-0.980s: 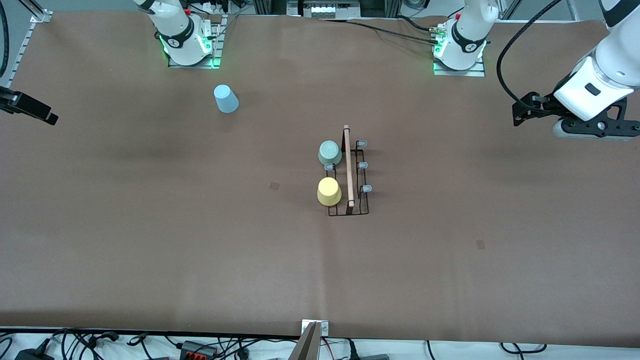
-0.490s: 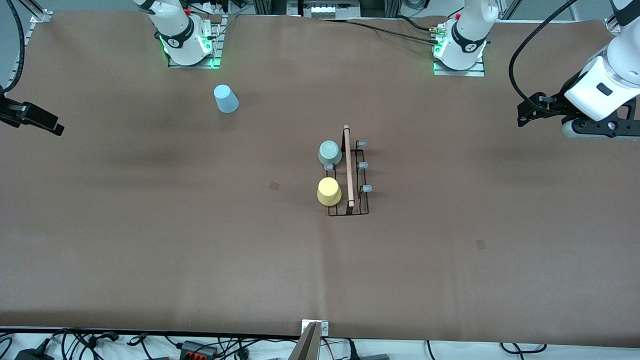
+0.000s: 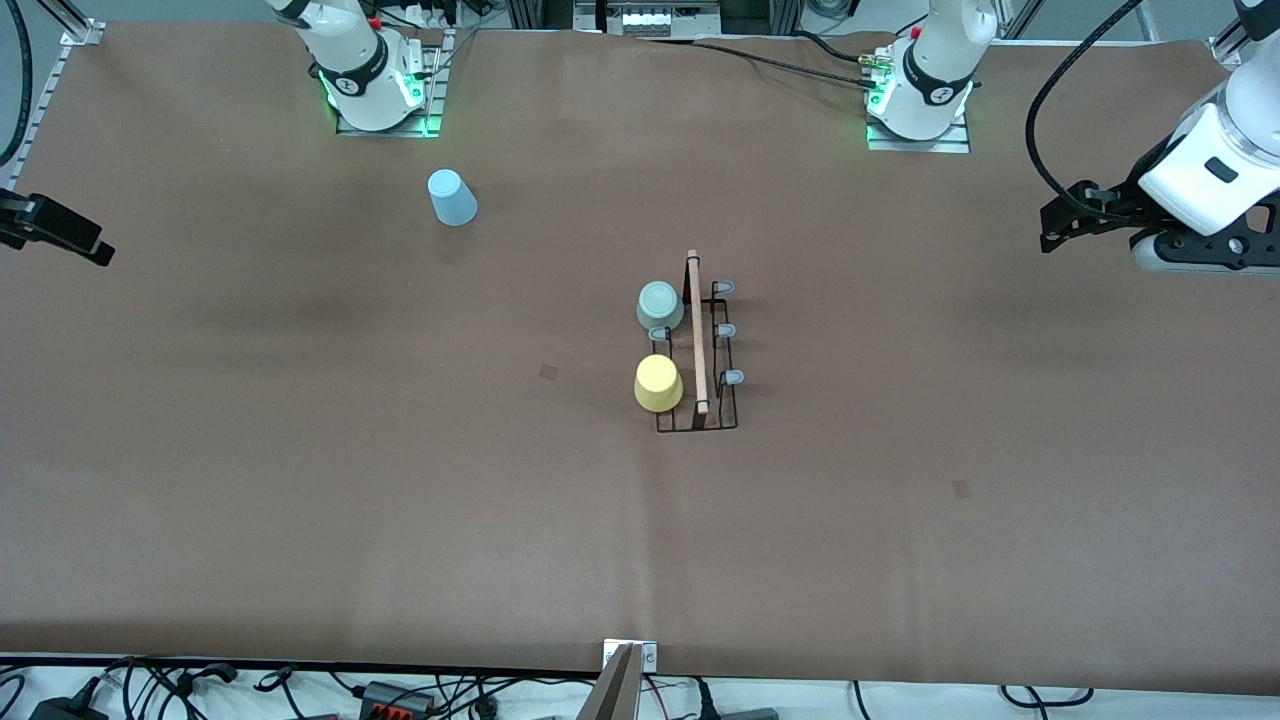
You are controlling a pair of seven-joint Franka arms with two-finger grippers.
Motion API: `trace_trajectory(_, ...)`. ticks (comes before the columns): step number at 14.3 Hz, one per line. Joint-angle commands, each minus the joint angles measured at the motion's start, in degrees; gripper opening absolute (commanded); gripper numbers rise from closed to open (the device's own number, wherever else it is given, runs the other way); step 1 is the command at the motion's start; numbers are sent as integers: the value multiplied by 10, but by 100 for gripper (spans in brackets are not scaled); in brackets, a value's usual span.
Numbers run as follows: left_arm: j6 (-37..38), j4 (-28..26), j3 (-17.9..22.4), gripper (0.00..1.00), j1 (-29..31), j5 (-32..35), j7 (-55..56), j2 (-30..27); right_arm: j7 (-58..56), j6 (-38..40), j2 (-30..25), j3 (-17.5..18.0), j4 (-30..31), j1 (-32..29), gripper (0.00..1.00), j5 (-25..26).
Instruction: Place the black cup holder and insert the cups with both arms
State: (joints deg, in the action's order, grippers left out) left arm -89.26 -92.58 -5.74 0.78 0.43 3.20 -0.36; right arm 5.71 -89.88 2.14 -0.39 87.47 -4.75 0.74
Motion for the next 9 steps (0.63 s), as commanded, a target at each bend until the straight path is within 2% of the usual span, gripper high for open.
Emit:
trace_trajectory(1, 8, 6, 0, 100, 3, -10, -7, -3, -15, 1, -5, -2, -4, -6, 100, -5)
trace_trajectory(4, 8, 6, 0, 100, 3, -10, -7, -3, -54, 1, -5, -1, -5, -6, 100, -5)
trace_trajectory(9, 8, 6, -1, 100, 3, -10, -7, -3, -52, 5, -5, -1, -4, -6, 100, -5)
